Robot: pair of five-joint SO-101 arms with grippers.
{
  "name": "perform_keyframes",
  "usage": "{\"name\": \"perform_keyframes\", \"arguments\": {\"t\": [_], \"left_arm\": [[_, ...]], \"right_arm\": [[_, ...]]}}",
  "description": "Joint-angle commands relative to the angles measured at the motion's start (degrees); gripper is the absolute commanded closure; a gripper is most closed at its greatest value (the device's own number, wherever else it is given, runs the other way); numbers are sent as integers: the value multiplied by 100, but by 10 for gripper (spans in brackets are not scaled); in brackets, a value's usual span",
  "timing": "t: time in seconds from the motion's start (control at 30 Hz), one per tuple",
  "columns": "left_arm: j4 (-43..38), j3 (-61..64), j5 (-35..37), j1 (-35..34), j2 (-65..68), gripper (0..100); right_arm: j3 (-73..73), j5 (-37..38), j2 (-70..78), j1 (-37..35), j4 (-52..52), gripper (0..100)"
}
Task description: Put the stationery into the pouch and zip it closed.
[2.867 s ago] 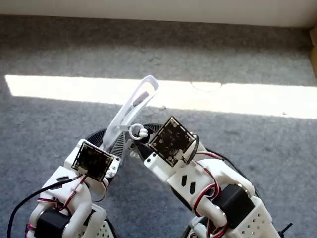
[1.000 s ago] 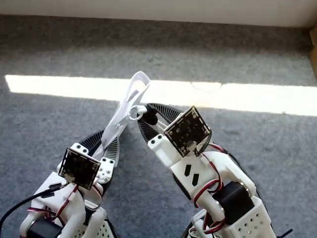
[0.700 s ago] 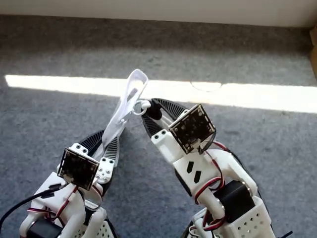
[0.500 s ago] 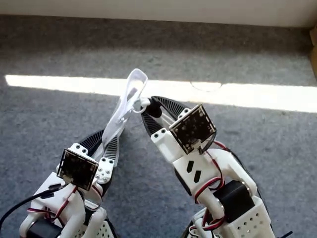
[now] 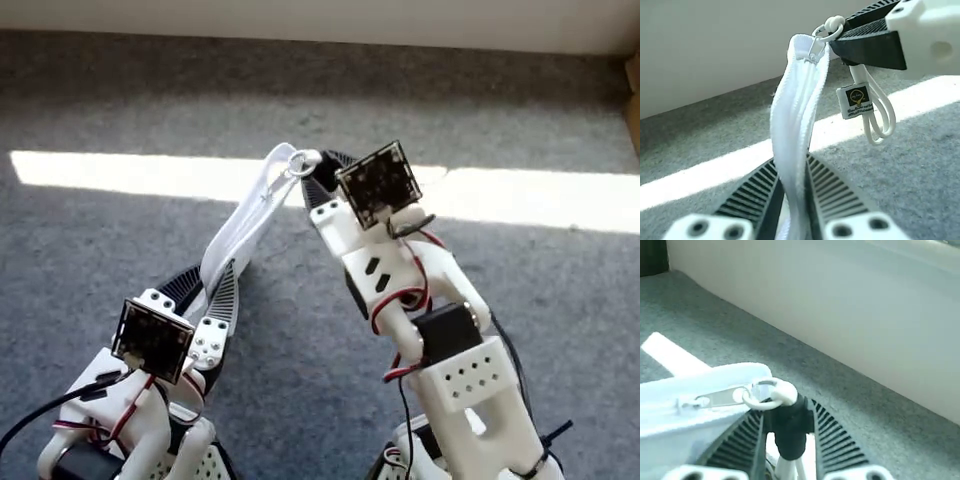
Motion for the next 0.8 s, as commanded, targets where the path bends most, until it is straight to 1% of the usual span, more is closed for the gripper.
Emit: {"name": "perform_keyframes", "arguments": {"t": [0.0,0.37,0.6,0.77], "left_arm": [[79,-84,79,-75,4,996],[79,-84,79,-110,4,996],[79,-84,79,-110,4,996],[79,-84,79,-110,4,996]], "right_arm": [[-101,62,330,479,-444,993],[-101,62,1174,1226,-831,993],[-57,62,1270,1420,-831,993],[-57,26,1270,1789,-831,993]]}}
